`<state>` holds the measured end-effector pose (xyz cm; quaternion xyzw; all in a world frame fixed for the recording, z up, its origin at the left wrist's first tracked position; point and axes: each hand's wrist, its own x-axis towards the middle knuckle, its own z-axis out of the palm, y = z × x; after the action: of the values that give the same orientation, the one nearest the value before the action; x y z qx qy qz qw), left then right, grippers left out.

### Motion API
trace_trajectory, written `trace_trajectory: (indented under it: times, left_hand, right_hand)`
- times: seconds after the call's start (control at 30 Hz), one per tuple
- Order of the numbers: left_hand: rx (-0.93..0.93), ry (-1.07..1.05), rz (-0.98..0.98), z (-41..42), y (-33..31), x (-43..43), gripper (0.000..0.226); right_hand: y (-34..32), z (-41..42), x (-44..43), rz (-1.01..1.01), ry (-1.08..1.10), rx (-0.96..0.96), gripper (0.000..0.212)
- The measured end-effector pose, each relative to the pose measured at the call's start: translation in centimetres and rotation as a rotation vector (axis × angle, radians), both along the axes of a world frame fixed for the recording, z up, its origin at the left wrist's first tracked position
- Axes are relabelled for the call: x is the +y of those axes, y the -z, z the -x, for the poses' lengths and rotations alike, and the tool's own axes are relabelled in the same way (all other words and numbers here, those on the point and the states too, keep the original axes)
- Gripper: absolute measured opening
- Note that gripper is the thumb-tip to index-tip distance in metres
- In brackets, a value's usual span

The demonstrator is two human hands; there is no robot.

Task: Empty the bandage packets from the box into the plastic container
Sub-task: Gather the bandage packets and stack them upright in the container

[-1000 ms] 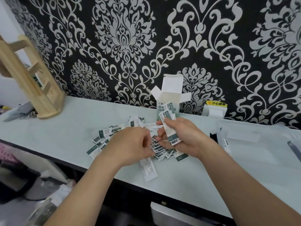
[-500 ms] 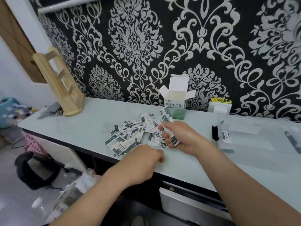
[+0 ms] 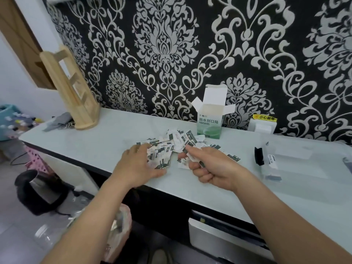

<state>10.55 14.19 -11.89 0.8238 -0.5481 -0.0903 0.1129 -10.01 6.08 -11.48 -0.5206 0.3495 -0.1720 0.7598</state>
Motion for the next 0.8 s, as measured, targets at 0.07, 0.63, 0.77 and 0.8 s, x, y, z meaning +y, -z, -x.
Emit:
trace_trajectory:
  times: [0.07,0.63,0.77,0.8]
  left_hand:
    - [0.007,-0.036,-0.127,-0.7,1.8,0.6,0.107]
    - [-0.154,0.151,0.38,1.8,-0.7,2.1,0.017]
    - [-0.392,0.326,0.386,5.2,-0.3,1.6,0.033]
    - [-0.423,0.356,0.41,5.8,-0.1,1.3,0.032]
  right_hand:
    - [0.1,-0.4,0.0,0.01,0.013,0.013,0.042]
    - [0.3,-5.1,1.9,-0.246,0.163,-0.091,0.036]
    - [0.1,-5.8,2.4,-0.312,0.157,-0.198,0.039]
    - [0.1,-5.8,2.3,-0.32,0.206,-0.18,0.04]
